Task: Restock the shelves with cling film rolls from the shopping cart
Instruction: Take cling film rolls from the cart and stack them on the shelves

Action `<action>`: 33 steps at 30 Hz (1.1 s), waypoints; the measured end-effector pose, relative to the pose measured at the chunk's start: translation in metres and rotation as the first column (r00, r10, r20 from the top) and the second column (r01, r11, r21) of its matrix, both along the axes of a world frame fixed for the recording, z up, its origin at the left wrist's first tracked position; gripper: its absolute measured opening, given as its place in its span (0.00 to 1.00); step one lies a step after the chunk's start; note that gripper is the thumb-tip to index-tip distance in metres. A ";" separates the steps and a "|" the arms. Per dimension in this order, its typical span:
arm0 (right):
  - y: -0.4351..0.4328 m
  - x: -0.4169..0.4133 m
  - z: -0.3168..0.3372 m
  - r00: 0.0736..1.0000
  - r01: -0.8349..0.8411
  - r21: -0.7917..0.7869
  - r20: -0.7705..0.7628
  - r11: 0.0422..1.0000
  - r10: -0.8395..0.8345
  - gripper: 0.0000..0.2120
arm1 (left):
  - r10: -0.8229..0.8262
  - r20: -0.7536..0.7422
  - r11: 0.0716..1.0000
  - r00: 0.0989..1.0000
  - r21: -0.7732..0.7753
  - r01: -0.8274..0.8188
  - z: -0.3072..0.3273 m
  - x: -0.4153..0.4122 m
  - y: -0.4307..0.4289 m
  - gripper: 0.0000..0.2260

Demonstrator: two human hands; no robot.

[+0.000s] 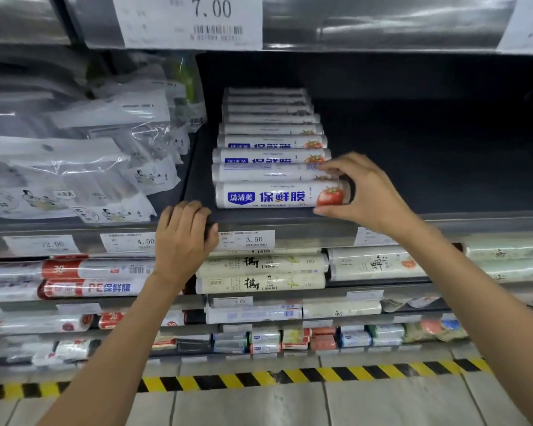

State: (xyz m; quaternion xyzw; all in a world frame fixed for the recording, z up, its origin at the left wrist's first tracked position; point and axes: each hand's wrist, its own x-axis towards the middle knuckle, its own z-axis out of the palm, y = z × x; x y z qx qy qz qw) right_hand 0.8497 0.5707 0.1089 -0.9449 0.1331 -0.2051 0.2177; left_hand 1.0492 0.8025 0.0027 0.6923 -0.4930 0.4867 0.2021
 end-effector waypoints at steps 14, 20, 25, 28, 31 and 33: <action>-0.005 -0.016 -0.021 0.983 0.100 0.186 0.135 0.977 -0.126 0.19 | 0.005 -0.026 1.000 1.000 0.011 -0.004 0.000 -0.002 0.001 0.08; -0.007 -0.016 -0.025 0.976 0.109 0.229 0.158 0.967 -0.147 0.18 | 0.012 -0.038 1.000 0.999 0.018 -0.012 -0.001 -0.002 0.000 0.09; -0.010 -0.017 -0.026 0.983 0.094 0.271 0.130 0.958 -0.133 0.22 | 0.014 -0.028 1.000 1.000 0.007 -0.013 0.000 -0.002 0.000 0.10; -0.012 -0.019 -0.026 0.985 0.059 0.273 0.143 0.960 -0.101 0.22 | 0.023 -0.037 1.000 0.999 0.008 -0.023 -0.001 -0.003 0.000 0.10; -0.011 -0.018 -0.028 0.982 0.066 0.257 0.153 0.964 -0.108 0.21 | 0.028 -0.037 1.000 0.999 0.014 -0.028 -0.001 -0.002 0.000 0.10; -0.011 -0.016 -0.029 0.981 0.072 0.255 0.154 0.964 -0.114 0.21 | 0.028 -0.037 0.999 0.999 0.015 -0.028 -0.001 -0.002 0.001 0.10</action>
